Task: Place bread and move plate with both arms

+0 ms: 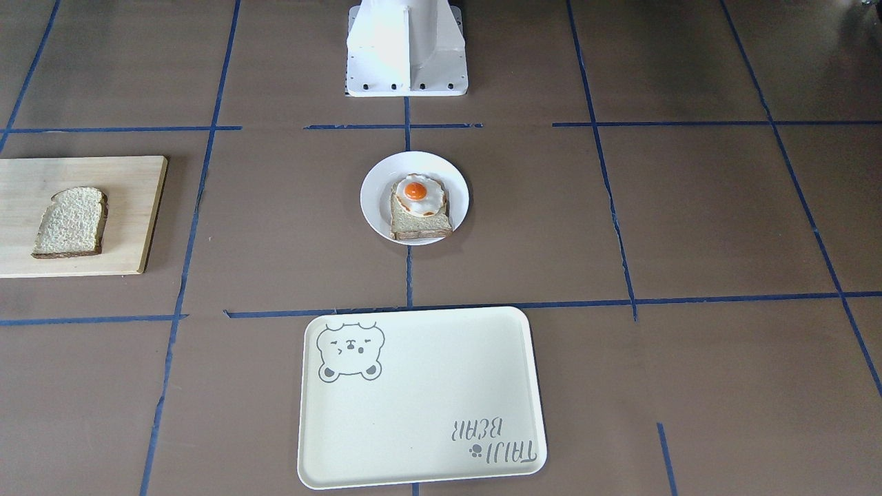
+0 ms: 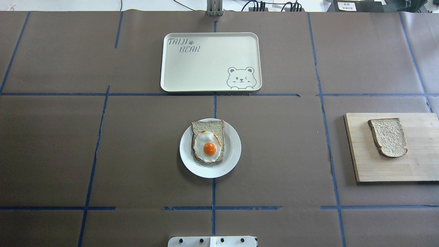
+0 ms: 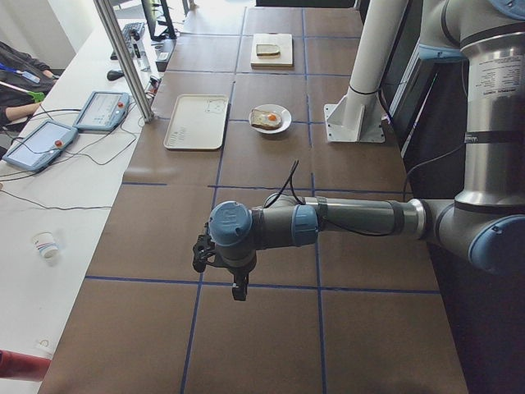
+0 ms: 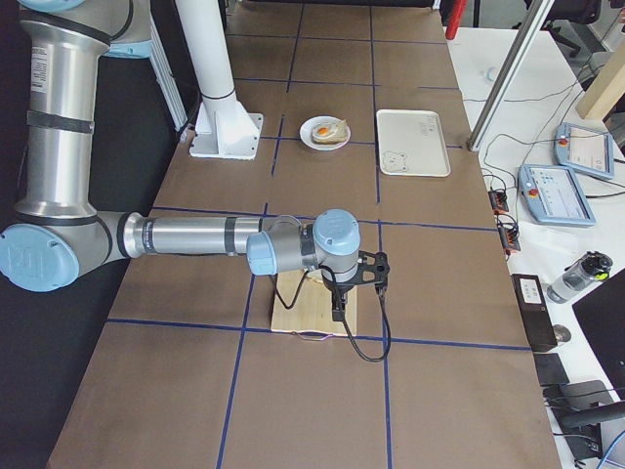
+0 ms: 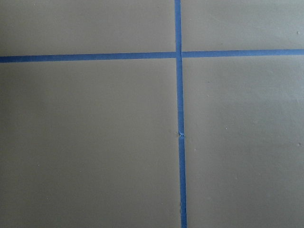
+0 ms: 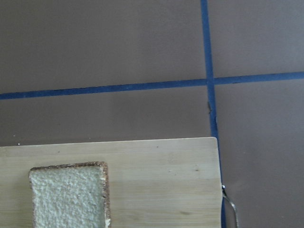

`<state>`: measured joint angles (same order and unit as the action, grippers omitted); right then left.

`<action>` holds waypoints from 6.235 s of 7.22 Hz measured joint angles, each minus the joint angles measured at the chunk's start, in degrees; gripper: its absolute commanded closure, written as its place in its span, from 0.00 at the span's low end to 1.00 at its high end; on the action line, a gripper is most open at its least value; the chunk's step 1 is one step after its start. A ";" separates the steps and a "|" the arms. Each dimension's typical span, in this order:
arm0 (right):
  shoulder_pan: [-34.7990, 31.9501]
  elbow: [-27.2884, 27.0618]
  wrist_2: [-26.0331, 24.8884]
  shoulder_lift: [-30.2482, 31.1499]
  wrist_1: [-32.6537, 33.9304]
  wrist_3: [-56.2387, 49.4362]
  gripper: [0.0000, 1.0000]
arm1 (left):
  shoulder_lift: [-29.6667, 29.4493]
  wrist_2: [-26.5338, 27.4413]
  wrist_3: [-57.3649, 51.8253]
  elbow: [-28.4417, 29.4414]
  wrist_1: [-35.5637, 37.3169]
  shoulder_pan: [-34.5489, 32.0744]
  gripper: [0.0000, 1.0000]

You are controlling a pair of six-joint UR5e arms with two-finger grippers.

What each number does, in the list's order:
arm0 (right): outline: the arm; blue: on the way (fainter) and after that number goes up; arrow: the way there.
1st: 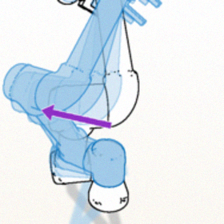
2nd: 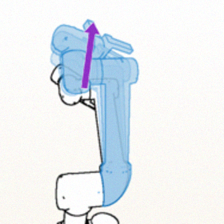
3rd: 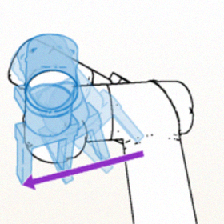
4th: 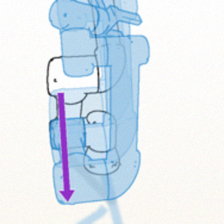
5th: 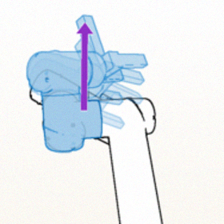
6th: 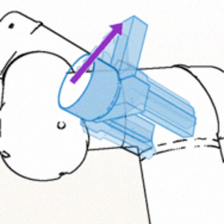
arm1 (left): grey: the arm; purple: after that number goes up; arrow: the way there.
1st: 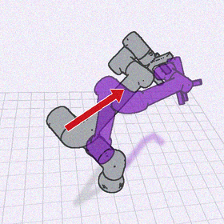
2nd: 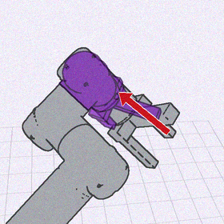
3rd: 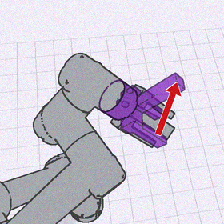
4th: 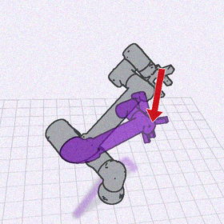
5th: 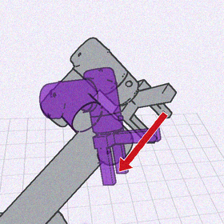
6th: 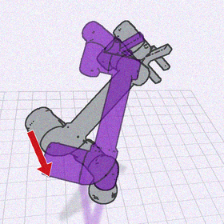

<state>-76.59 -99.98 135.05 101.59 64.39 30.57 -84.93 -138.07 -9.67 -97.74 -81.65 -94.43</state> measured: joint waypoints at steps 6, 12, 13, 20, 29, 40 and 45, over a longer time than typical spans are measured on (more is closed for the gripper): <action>16.80 7.88 -6.61 -2.89 -12.26 16.42 0.14 | 0.02 0.05 0.00 -0.17 0.00 0.04 0.00; 17.21 9.18 -6.83 -3.45 -12.28 16.71 0.53 | -0.01 0.00 -0.07 -0.21 -0.02 0.04 0.00; 17.21 9.23 -6.93 -3.46 -12.22 16.71 0.72 | -0.02 -0.03 -0.06 -0.33 -0.03 0.04 0.00; 17.00 7.44 -6.86 -3.38 -12.24 16.71 1.00 | -0.34 -0.01 0.11 -0.95 0.00 0.04 0.00; 10.65 -6.00 0.92 -9.43 -12.21 28.48 1.00 | -0.42 -0.15 0.18 -0.96 0.05 0.04 0.00; 52.90 -3.32 -37.75 -39.95 -12.18 54.27 1.00 | -0.06 -0.18 0.18 0.13 0.49 0.04 0.00; 52.67 1.13 -38.82 -40.44 -12.18 48.28 1.00 | -0.15 -0.20 0.66 -0.59 0.62 0.09 0.00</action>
<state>-23.92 -98.85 96.23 61.15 52.21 78.85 -85.07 -138.27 -9.01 -98.33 -81.03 -94.34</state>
